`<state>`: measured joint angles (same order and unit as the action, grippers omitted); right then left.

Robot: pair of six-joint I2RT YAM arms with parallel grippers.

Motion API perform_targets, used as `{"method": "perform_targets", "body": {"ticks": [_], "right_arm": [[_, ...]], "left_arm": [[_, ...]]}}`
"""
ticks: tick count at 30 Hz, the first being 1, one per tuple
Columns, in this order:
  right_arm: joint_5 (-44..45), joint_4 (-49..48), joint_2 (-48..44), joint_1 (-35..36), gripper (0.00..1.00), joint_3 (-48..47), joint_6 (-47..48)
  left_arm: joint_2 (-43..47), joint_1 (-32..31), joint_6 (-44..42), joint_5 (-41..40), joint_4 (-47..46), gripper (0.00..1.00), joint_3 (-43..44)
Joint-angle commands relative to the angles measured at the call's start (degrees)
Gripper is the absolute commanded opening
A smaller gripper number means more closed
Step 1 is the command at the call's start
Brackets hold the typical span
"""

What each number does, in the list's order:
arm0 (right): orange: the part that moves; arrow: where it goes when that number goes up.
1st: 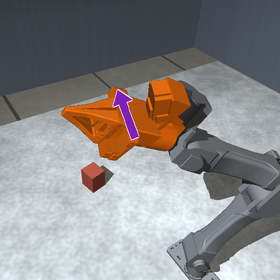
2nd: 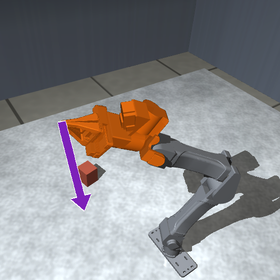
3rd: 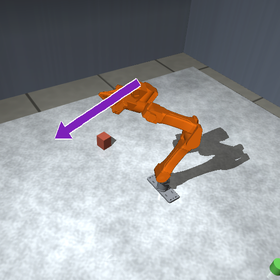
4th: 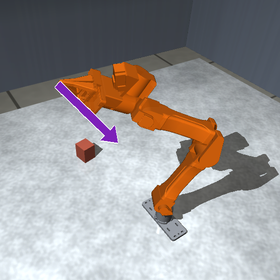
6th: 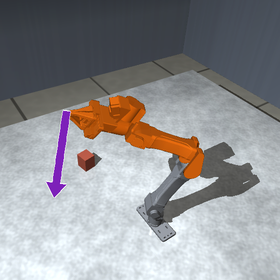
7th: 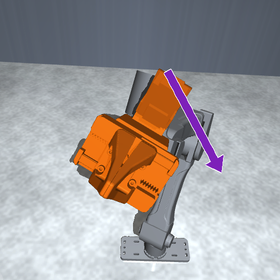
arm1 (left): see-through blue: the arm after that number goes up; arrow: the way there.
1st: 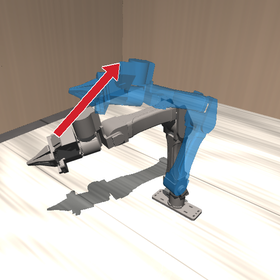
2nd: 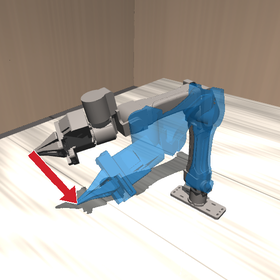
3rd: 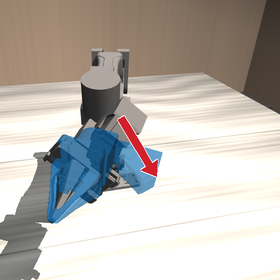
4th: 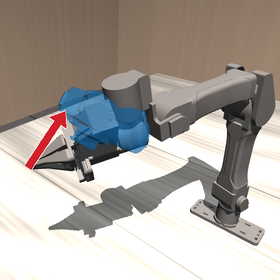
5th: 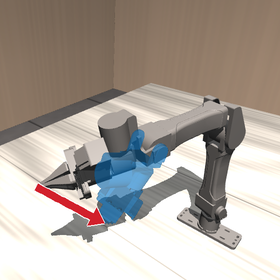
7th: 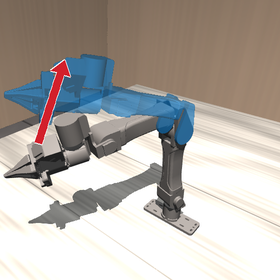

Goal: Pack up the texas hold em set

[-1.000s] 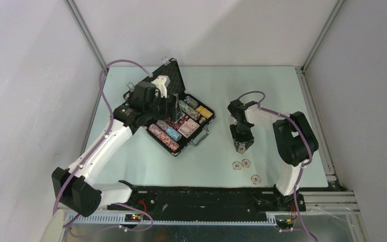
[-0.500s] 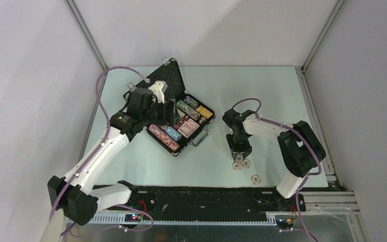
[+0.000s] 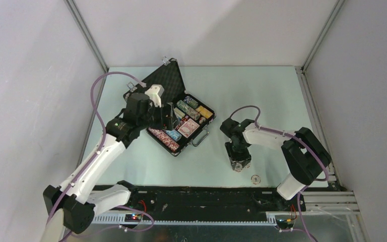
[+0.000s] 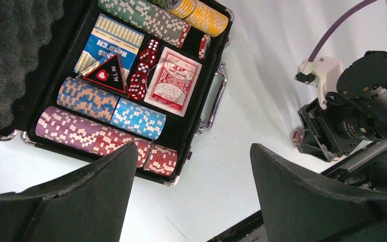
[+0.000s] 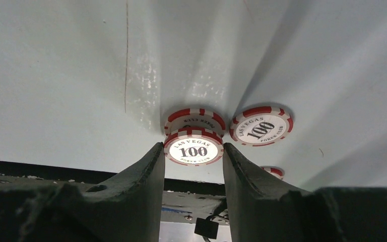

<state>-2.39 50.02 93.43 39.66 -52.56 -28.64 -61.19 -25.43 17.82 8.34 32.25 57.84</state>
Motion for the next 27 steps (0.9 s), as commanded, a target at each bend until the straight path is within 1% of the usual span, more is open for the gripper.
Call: {"method": "perform_targets", "body": {"ticks": [1,7,9,12,16,27], "right_arm": [[0.4,-2.8,-0.4,0.0,0.36,-0.1,-1.2],[0.7,-4.0,1.3,0.0,0.37,-0.1,-1.0],[0.7,-4.2,1.7,0.0,0.4,0.0,-1.1],[1.0,-4.2,1.7,0.2,0.49,0.0,-1.3],[1.8,-3.4,1.3,0.3,0.55,0.0,-1.8],[1.4,-2.7,-0.5,0.5,0.59,0.7,-2.5]], "left_arm": [[2.0,-0.3,0.7,0.8,-1.0,0.89,-0.4],[2.1,-0.3,1.2,1.0,-1.4,0.89,-0.6],[2.1,-0.3,1.2,1.2,-1.4,0.89,-0.7],[2.1,-0.3,1.0,1.3,-1.2,0.89,-0.6],[2.3,-0.3,1.2,1.2,-1.4,0.89,-0.8],[3.6,-0.3,2.6,1.7,-2.5,0.89,-2.6]]}}
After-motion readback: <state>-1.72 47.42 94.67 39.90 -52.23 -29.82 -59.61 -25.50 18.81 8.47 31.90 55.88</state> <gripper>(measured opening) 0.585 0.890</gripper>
